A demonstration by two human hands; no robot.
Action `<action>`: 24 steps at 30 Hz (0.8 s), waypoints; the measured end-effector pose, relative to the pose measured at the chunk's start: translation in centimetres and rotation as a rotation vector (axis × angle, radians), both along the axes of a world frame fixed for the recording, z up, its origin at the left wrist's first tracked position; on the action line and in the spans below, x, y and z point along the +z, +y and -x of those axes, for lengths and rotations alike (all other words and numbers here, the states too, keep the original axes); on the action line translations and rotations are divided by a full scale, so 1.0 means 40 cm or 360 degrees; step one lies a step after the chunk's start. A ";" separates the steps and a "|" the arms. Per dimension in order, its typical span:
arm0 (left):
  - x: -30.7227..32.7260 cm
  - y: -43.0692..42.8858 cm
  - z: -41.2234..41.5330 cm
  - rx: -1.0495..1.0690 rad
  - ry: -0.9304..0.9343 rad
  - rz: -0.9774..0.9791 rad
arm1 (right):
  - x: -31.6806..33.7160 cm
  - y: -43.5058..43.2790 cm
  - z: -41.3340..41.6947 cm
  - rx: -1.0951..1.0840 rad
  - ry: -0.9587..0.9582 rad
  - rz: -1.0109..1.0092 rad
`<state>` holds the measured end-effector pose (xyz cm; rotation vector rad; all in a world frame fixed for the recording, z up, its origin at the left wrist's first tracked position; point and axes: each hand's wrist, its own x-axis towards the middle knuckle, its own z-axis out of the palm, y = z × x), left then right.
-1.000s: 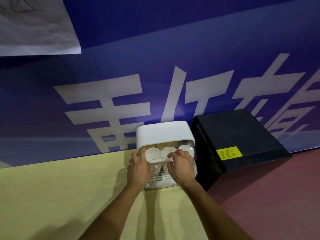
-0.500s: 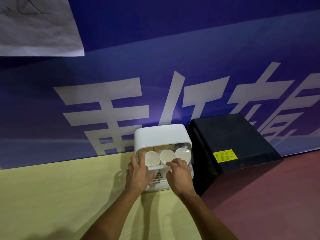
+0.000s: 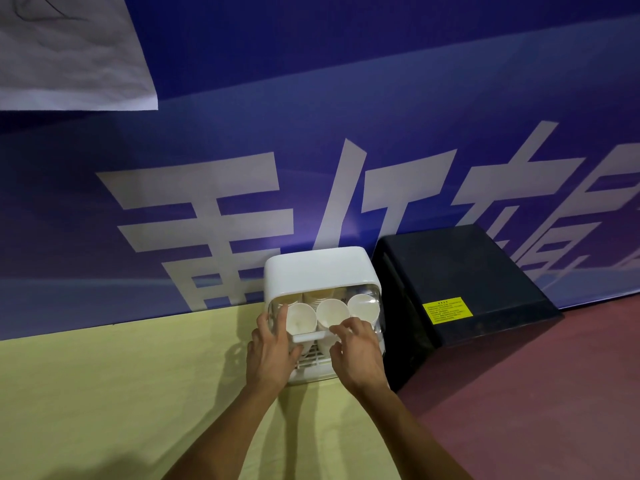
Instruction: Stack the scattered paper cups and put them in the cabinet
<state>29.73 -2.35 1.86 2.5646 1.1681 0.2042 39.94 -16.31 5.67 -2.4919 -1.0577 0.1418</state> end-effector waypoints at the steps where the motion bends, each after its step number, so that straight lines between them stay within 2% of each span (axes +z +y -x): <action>1: 0.000 0.001 -0.002 0.0000 0.0007 -0.0016 | 0.001 0.002 -0.002 0.0002 0.0006 -0.0001; 14: 0.013 -0.015 -0.038 0.0099 0.0128 -0.0149 | 0.003 0.020 -0.027 0.0063 0.0047 0.0059; 24: 0.013 -0.007 -0.002 -0.0086 0.0198 -0.0162 | -0.053 -0.007 0.015 -0.0064 -0.0015 -0.0008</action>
